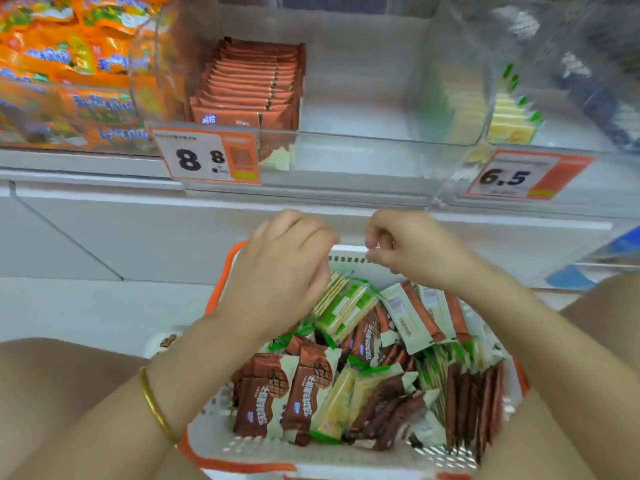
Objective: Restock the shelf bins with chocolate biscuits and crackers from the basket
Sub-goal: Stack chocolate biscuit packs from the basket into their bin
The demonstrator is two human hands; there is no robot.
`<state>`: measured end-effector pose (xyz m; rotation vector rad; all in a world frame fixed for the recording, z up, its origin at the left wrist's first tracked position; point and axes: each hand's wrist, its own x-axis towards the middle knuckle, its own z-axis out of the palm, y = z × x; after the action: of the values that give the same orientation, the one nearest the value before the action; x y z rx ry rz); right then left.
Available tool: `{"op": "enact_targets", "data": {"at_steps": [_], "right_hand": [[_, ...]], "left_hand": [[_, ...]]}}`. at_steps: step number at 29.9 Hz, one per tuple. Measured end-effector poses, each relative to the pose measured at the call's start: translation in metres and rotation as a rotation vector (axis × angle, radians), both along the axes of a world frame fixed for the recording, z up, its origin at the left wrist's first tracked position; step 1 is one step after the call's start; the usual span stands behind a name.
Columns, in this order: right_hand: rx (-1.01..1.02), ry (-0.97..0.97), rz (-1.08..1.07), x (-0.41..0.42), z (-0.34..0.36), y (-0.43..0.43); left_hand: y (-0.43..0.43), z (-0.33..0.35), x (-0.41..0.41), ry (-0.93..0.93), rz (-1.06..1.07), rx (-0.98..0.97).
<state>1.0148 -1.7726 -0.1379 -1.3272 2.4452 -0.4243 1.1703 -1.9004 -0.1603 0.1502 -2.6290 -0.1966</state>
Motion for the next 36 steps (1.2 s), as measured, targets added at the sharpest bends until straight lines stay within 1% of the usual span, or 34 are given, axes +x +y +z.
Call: {"op": "enact_targets", "data": {"at_steps": [4,6,8,10,12,14,16,18,22,24,26,27,28,30,32,34,36], "right_hand": [[0.448,-0.001,-0.074,-0.041,-0.090,0.034],[0.553,-0.002,-0.121,-0.047,-0.127,0.045],[0.590,0.027,-0.187,-0.042,-0.156,0.054],[0.669,0.103,-0.226,-0.032,-0.177,0.061],[0.687,0.203,-0.229,-0.020,-0.191,0.064],[0.598,0.246,-0.308,-0.012,-0.202,0.064],[0.467,0.199,-0.452,-0.013,-0.207,0.062],[0.399,0.097,-0.548,-0.020,-0.207,0.061],[0.325,-0.286,-0.614,-0.034,-0.190,0.062],[0.270,-0.386,-0.646,-0.040,-0.174,0.060],[0.142,-0.458,-0.707,-0.043,-0.151,0.055],[0.033,-0.569,-0.754,-0.042,-0.138,0.052],[-0.078,-0.727,-0.802,-0.040,-0.124,0.049],[-0.204,-1.044,-0.852,-0.030,-0.097,0.044],[-0.197,-1.231,-0.838,-0.020,-0.079,0.040],[-0.187,-1.384,-0.811,-0.010,-0.068,0.036],[-0.194,-1.439,-0.776,-0.004,-0.060,0.031]], "left_hand": [[0.020,-0.033,-0.017,-0.291,-0.108,-0.003],[0.027,-0.044,-0.023,-0.377,-0.134,-0.001],[0.033,-0.050,-0.029,-0.417,-0.148,-0.001],[0.036,-0.052,-0.034,-0.430,-0.152,0.003],[0.036,-0.052,-0.035,-0.429,-0.146,0.014],[0.035,-0.054,-0.035,-0.416,-0.151,0.037],[0.033,-0.055,-0.034,-0.411,-0.161,0.051],[0.032,-0.057,-0.034,-0.415,-0.168,0.050],[0.031,-0.058,-0.032,-0.433,-0.157,0.049],[0.034,-0.055,-0.032,-0.459,-0.153,0.084],[0.039,-0.051,-0.032,-0.503,-0.162,0.144],[0.042,-0.048,-0.032,-0.533,-0.173,0.173],[0.047,-0.045,-0.033,-0.556,-0.185,0.194],[0.055,-0.041,-0.033,-0.576,-0.204,0.211],[0.058,-0.038,-0.032,-0.557,-0.203,0.174],[0.054,-0.036,-0.031,-0.477,-0.176,0.126],[0.045,-0.028,-0.030,-0.375,-0.133,0.168]]}}
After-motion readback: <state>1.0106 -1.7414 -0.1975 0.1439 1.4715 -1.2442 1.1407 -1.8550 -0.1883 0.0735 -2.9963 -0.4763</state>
